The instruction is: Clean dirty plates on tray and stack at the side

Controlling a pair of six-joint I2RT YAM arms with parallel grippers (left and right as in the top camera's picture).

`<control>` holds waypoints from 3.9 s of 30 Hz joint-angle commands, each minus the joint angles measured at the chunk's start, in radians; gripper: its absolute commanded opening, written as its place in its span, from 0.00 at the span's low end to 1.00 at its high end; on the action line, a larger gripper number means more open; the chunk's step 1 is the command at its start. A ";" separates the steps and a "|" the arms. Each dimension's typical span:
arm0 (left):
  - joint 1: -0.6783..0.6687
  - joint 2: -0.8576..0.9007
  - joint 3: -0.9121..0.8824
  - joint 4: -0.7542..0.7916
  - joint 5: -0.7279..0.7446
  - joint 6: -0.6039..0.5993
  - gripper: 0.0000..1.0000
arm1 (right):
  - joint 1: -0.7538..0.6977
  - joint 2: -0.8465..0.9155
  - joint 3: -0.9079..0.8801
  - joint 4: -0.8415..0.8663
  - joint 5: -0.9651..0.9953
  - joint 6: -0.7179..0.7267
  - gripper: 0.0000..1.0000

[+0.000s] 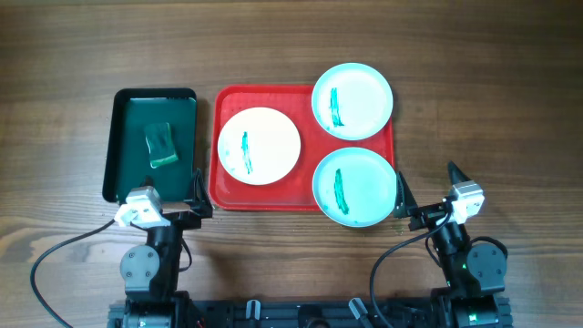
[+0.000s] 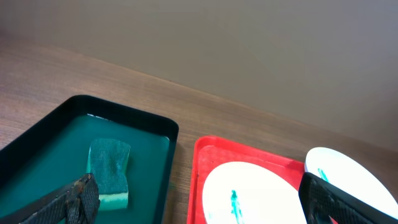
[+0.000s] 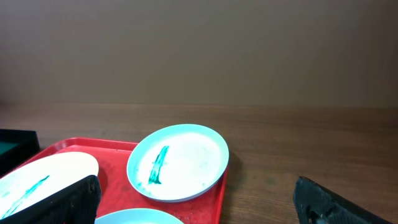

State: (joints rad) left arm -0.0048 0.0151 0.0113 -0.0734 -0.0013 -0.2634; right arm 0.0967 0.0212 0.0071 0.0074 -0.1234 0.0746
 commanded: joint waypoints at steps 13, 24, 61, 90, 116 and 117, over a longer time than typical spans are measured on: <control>-0.004 0.000 -0.005 -0.001 0.011 0.024 1.00 | 0.005 -0.003 -0.002 0.002 -0.011 0.011 1.00; -0.004 0.000 -0.005 -0.001 0.011 0.024 1.00 | 0.005 -0.003 -0.002 0.002 -0.011 0.011 1.00; -0.003 0.491 0.663 -0.456 0.019 0.024 1.00 | 0.005 0.568 0.582 -0.158 -0.095 -0.021 1.00; 0.223 1.395 1.333 -0.989 -0.007 -0.054 1.00 | 0.365 1.876 1.511 -0.729 -0.114 0.312 0.55; 0.239 1.690 1.331 -0.909 -0.006 -0.028 0.68 | 0.468 2.148 1.509 -0.625 0.024 0.435 0.04; 0.235 1.707 1.331 -0.905 -0.006 -0.028 0.68 | 0.468 2.148 1.509 -0.625 0.024 0.434 0.05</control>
State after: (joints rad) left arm 0.2359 1.6802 1.3266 -0.9863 -0.0021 -0.2970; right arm 0.5625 2.1433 1.5032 -0.6060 -0.1299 0.4866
